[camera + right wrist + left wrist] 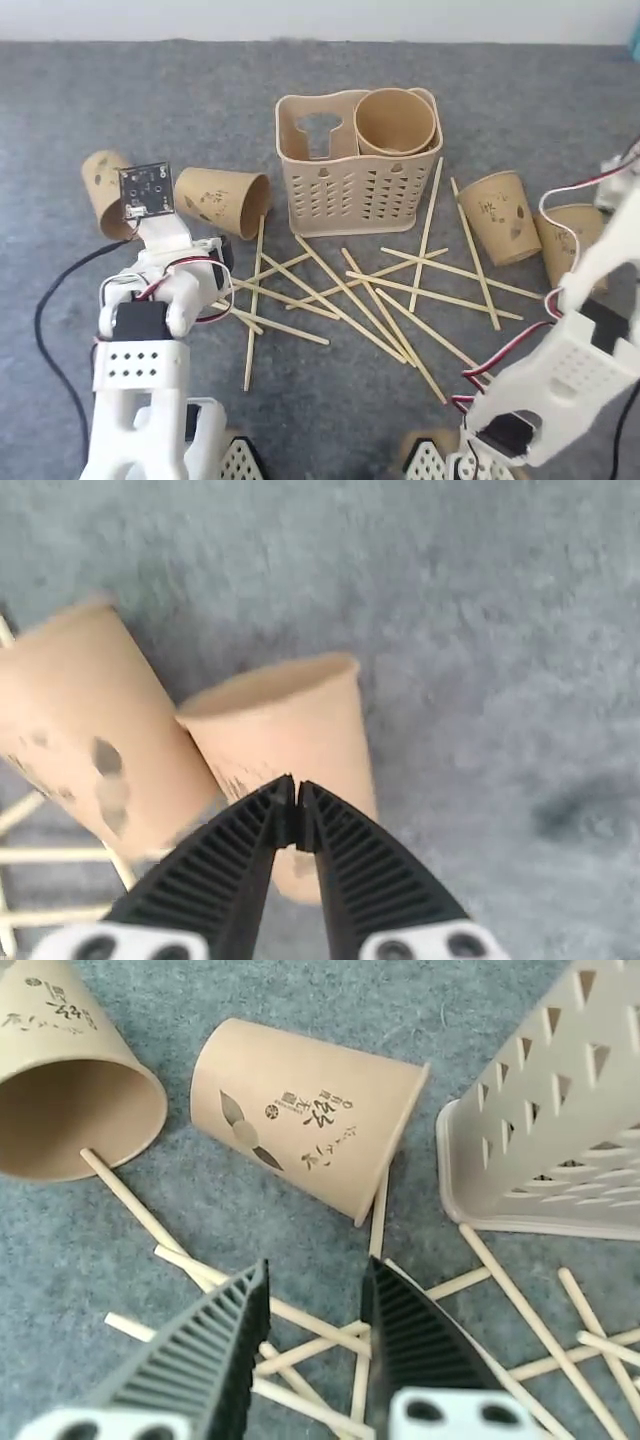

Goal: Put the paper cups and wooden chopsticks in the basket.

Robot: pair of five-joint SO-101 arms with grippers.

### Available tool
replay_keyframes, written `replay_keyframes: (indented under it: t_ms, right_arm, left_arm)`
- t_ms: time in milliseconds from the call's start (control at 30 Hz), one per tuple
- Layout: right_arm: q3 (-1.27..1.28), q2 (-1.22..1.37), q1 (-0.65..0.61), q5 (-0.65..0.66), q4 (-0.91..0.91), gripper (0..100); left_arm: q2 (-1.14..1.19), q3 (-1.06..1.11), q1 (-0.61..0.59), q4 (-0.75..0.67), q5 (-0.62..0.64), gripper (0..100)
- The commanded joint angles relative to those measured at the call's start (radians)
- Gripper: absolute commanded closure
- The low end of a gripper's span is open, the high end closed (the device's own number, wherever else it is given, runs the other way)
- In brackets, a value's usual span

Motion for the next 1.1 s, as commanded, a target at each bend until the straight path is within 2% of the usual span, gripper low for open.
replay_keyframes:
  t_ms: [0, 167, 300, 433, 633, 767, 900, 1067]
  right_arm:
    - [-0.005, 0.007, -0.071, -0.083, -0.107, 99.1]
    - [-0.005, 0.122, -0.088, -0.104, -0.277, 99.1]
    - [-0.006, 0.188, -0.110, -0.097, -0.283, 99.1]
    - [-0.072, 0.206, -0.111, -0.084, -0.174, 99.1]
    - [-0.235, 0.208, -0.094, 0.038, 0.081, 99.1]
    - [-0.253, 0.208, -0.085, 0.046, 0.114, 99.1]
    - [-0.224, 0.211, -0.077, 0.107, 0.176, 99.1]
    - [-0.184, 0.245, 0.010, 0.169, 0.171, 99.1]
  left_arm:
    - [-0.025, -0.012, 0.005, -0.025, -0.003, 86]
    - [-0.025, -0.012, 0.008, -0.025, -0.003, 86]
    - [-0.025, -0.012, 0.008, -0.026, -0.003, 86]
    - [-0.025, -0.012, 0.008, -0.026, -0.003, 86]
    - [-0.025, -0.012, 0.009, -0.026, -0.003, 86]
    - [-0.025, -0.012, 0.008, -0.026, -0.002, 86]
    - [-0.025, -0.012, 0.005, -0.025, -0.002, 86]
    - [-0.025, -0.012, 0.005, -0.025, -0.002, 86]
